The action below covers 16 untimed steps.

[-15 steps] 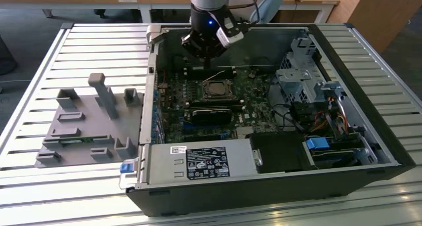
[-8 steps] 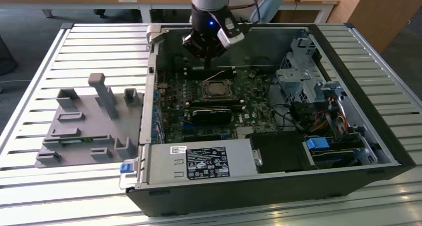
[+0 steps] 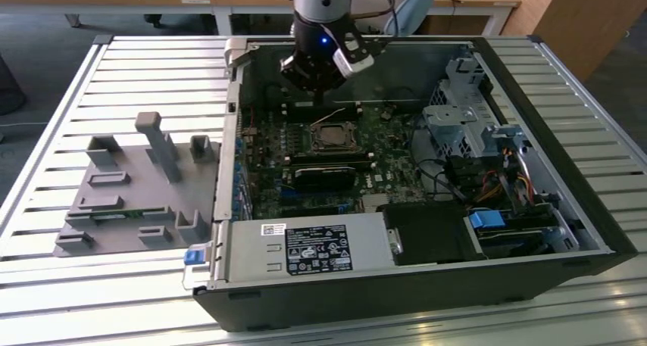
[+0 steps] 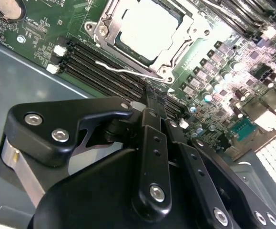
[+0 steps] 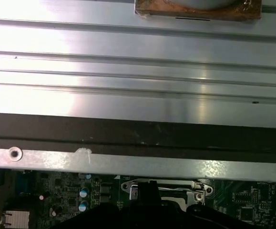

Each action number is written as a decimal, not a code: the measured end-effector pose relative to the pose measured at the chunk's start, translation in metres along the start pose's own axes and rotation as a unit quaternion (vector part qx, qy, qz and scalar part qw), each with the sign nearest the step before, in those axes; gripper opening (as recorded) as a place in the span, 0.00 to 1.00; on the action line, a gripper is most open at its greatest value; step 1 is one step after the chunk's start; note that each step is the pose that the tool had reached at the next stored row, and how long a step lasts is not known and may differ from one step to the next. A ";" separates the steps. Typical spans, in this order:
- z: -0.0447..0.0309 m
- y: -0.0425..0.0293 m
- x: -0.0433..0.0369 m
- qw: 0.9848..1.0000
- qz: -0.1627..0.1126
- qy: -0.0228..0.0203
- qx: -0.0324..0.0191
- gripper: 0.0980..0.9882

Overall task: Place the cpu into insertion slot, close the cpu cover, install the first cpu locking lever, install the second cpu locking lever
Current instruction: 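Install the first cpu locking lever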

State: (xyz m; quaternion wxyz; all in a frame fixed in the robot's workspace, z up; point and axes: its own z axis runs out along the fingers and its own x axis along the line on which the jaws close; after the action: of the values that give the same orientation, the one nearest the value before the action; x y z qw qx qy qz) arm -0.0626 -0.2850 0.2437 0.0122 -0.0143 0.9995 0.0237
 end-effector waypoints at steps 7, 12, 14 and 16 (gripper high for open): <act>0.0041 0.0019 -0.0085 1.000 0.003 0.000 0.000 0.01; 0.0067 0.0025 -0.0125 1.000 0.003 0.000 0.000 0.01; 0.0080 0.0030 -0.0138 1.000 0.003 0.000 0.000 0.01; 0.0095 0.0033 -0.0149 1.000 0.004 0.000 0.000 0.01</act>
State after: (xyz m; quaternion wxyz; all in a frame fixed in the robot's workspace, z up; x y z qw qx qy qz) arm -0.0476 -0.2808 0.2348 0.0122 -0.0106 0.9996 0.0238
